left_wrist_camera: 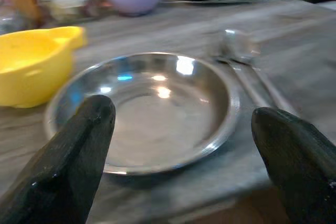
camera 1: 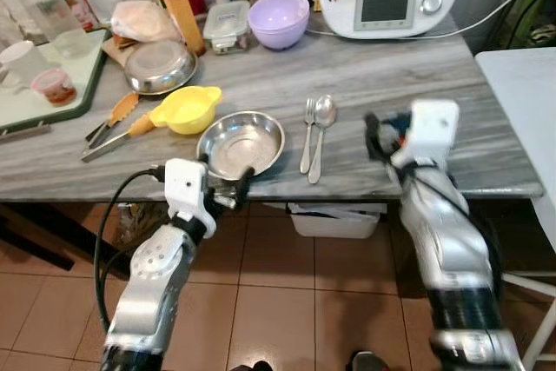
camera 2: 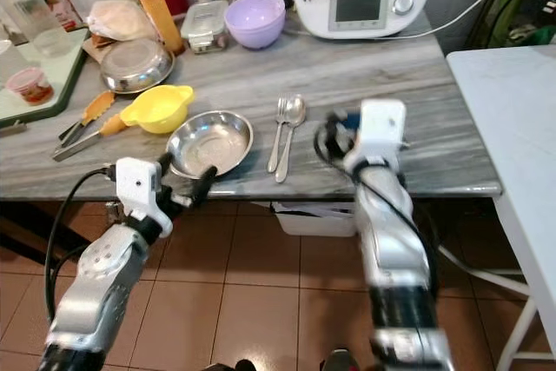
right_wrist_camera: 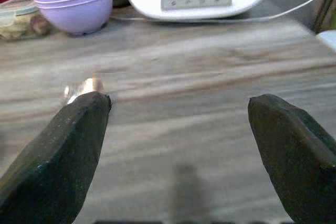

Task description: Setting the table

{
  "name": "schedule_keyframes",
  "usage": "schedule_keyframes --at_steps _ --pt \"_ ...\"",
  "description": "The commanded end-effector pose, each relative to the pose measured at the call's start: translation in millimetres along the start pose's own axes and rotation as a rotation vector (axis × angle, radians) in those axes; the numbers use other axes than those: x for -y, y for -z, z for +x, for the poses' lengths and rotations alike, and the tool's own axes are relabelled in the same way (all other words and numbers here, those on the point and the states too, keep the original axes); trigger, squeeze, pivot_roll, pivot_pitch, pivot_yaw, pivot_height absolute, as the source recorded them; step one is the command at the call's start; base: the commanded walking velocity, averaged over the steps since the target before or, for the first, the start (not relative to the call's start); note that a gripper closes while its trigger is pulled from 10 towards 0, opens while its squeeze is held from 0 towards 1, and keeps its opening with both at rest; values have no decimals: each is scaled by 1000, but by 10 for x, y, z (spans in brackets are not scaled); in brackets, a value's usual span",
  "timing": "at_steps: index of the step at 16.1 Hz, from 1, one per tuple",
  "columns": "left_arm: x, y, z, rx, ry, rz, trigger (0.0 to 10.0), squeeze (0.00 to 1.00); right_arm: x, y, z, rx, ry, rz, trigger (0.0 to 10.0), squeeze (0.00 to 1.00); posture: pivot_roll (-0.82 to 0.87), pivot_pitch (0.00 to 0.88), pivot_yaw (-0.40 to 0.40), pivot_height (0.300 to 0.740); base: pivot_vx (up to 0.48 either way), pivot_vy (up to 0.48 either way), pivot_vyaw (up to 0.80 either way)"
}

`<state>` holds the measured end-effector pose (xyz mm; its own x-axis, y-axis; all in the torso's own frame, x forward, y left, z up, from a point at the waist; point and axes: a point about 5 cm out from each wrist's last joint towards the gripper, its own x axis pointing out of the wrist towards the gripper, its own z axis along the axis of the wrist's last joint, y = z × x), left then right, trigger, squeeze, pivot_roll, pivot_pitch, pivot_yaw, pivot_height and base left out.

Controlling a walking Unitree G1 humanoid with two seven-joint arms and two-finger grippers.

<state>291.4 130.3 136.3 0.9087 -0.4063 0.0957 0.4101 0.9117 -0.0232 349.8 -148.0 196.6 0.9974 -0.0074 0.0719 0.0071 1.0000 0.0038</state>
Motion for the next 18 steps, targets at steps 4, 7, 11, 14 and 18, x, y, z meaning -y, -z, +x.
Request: schedule_keyframes --at_steps 4,7,11,14,18 --pt "-30 -29 -72 -25 48 27 10000 0 -389 54 207 -119 -73 4 10000 0 -312 177 184 740 0 0 0" --pt "12 -38 -74 -28 60 25 10000 0 -648 21 283 -134 -132 -45 10000 0 -310 176 180 740 0 0 0" --pt "72 -33 -83 -34 85 21 10000 0 -717 36 339 -193 -64 -48 1333 0 -303 174 178 740 0 0 0" --pt "78 -47 -87 -30 88 15 10000 0 -658 14 328 -161 -14 -76 10000 0 -299 172 177 740 0 0 0" --pt "110 -45 -74 -34 102 9 10000 0 -613 237 293 -257 -17 -24 10000 0 -303 176 180 740 0 0 0"
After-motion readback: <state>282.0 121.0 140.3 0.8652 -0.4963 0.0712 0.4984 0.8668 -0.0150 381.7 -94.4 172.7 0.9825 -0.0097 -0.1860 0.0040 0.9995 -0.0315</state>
